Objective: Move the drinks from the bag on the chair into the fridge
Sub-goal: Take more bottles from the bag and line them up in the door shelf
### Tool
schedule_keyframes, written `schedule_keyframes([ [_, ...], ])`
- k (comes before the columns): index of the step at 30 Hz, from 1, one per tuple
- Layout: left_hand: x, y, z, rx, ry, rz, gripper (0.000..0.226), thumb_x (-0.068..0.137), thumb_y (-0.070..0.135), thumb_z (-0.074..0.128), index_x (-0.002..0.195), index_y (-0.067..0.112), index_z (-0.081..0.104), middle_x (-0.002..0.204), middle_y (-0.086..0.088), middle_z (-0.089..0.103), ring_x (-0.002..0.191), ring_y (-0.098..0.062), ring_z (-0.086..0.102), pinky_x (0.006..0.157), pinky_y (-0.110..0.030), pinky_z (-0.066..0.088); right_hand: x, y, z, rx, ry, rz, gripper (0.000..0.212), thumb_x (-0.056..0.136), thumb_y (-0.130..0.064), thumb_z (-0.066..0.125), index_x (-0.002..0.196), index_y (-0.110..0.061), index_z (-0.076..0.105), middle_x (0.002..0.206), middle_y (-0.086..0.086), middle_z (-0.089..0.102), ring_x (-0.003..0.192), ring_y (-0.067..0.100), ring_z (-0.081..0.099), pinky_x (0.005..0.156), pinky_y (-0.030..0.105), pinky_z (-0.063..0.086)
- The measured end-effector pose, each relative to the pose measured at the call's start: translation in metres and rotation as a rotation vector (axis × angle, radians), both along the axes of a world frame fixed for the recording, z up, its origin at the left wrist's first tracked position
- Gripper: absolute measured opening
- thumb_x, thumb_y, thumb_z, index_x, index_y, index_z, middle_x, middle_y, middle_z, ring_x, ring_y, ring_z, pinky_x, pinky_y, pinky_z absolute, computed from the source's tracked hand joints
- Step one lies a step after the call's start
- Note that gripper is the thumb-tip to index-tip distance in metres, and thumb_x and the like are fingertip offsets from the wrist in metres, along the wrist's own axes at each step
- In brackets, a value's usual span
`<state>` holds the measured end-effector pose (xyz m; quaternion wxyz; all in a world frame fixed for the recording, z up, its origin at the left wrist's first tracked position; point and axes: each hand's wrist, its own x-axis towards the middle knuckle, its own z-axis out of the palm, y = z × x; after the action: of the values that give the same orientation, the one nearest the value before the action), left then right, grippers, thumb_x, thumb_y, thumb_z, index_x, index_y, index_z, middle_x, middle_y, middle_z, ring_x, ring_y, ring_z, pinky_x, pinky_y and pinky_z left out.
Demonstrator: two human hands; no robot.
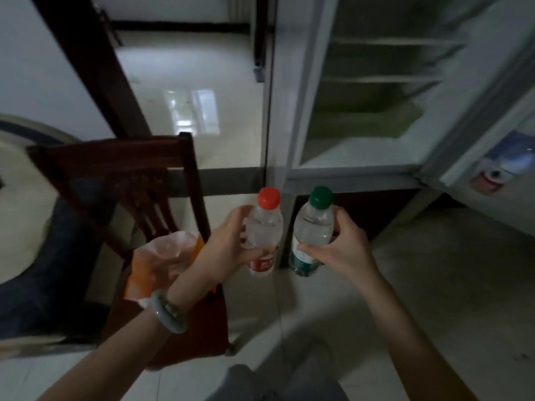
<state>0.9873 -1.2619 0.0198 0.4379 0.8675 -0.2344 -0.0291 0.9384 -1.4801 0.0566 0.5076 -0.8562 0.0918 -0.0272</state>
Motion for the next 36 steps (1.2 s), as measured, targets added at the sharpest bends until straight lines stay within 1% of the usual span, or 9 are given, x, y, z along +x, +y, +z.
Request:
schedule_keyframes([
  [3, 0.007, -0.052, 0.002, 0.008, -0.012, -0.115, 0.071, 0.073, 0.039, 0.077, 0.13, 0.02, 0.038, 0.118, 0.012, 0.05, 0.102, -0.002, 0.055, 0.081, -0.015, 0.05, -0.018, -0.045, -0.002, 0.024, -0.007, -0.124, 0.064, 0.057, -0.018, 0.086, 0.106, -0.037, 0.05, 0.094, -0.019, 0.061, 0.087, -0.007, 0.059, 0.071, 0.013, 0.047],
  [8, 0.012, -0.156, -0.001, 0.031, 0.029, -0.274, 0.067, 0.071, 0.053, 0.073, 0.123, 0.028, 0.04, 0.118, 0.006, 0.056, 0.101, -0.006, 0.059, 0.083, -0.035, 0.055, -0.051, -0.131, 0.003, 0.077, -0.009, -0.268, 0.06, 0.061, -0.017, 0.085, 0.104, -0.041, 0.05, 0.095, -0.018, 0.063, 0.085, -0.014, 0.057, 0.061, 0.004, 0.046],
  [14, 0.006, -0.291, 0.014, -0.035, 0.076, -0.401, 0.073, 0.064, 0.062, 0.07, 0.125, 0.037, 0.038, 0.123, 0.011, 0.055, 0.106, -0.004, 0.058, 0.087, -0.036, 0.054, -0.081, -0.253, 0.013, 0.126, 0.007, -0.382, 0.05, 0.063, -0.02, 0.083, 0.099, -0.039, 0.055, 0.093, -0.012, 0.067, 0.082, -0.005, 0.063, 0.064, 0.016, 0.049],
  [21, 0.017, -0.421, 0.041, -0.133, 0.082, -0.506, 0.073, 0.069, 0.049, 0.075, 0.131, 0.032, 0.042, 0.122, 0.011, 0.059, 0.107, -0.004, 0.059, 0.086, -0.037, 0.055, -0.091, -0.359, 0.035, 0.053, -0.083, -0.548, 0.05, 0.057, -0.023, 0.084, 0.096, -0.041, 0.056, 0.091, -0.011, 0.068, 0.083, 0.002, 0.065, 0.07, 0.028, 0.054],
  [26, 0.034, -0.493, 0.06, -0.187, 0.102, -0.553, 0.063, 0.072, 0.027, 0.08, 0.123, 0.031, 0.042, 0.119, 0.009, 0.058, 0.105, -0.004, 0.06, 0.081, -0.02, 0.054, -0.087, -0.416, 0.047, -0.013, -0.128, -0.65, 0.059, 0.058, -0.022, 0.086, 0.101, -0.04, 0.051, 0.093, -0.012, 0.066, 0.085, 0.006, 0.064, 0.073, 0.03, 0.054],
  [28, 0.046, -0.521, 0.062, -0.221, 0.119, -0.573, 0.062, 0.072, 0.026, 0.08, 0.121, 0.031, 0.044, 0.119, 0.008, 0.059, 0.104, -0.005, 0.06, 0.084, -0.026, 0.055, -0.081, -0.437, 0.049, -0.034, -0.151, -0.702, 0.062, 0.056, -0.024, 0.087, 0.103, -0.041, 0.05, 0.094, -0.014, 0.065, 0.086, 0.006, 0.064, 0.074, 0.031, 0.054],
  [32, 0.075, -0.577, 0.06, -0.25, 0.167, -0.635, 0.064, 0.07, 0.027, 0.081, 0.12, 0.042, 0.044, 0.116, 0.016, 0.06, 0.106, -0.008, 0.061, 0.088, -0.041, 0.054, -0.062, -0.474, 0.05, -0.094, -0.206, -0.774, 0.066, 0.058, -0.022, 0.087, 0.113, -0.028, 0.05, 0.092, -0.02, 0.06, 0.083, -0.006, 0.058, 0.069, 0.017, 0.049],
  [34, 0.087, -0.606, 0.062, -0.265, 0.186, -0.65, 0.064, 0.07, 0.025, 0.082, 0.108, 0.058, 0.043, 0.112, 0.02, 0.059, 0.104, -0.006, 0.06, 0.088, -0.041, 0.054, -0.051, -0.492, 0.051, -0.098, -0.232, -0.808, 0.066, 0.06, -0.021, 0.086, 0.115, -0.026, 0.049, 0.091, -0.021, 0.058, 0.082, -0.009, 0.057, 0.064, 0.01, 0.045],
  [36, 0.097, -0.63, 0.064, -0.255, 0.162, -0.651, 0.063, 0.07, 0.026, 0.082, 0.101, 0.061, 0.04, 0.111, 0.018, 0.057, 0.102, -0.003, 0.058, 0.086, -0.034, 0.053, -0.04, -0.511, 0.05, -0.08, -0.247, -0.837, 0.066, 0.061, -0.02, 0.086, 0.116, -0.025, 0.048, 0.091, -0.021, 0.057, 0.082, -0.009, 0.056, 0.063, 0.01, 0.045],
])
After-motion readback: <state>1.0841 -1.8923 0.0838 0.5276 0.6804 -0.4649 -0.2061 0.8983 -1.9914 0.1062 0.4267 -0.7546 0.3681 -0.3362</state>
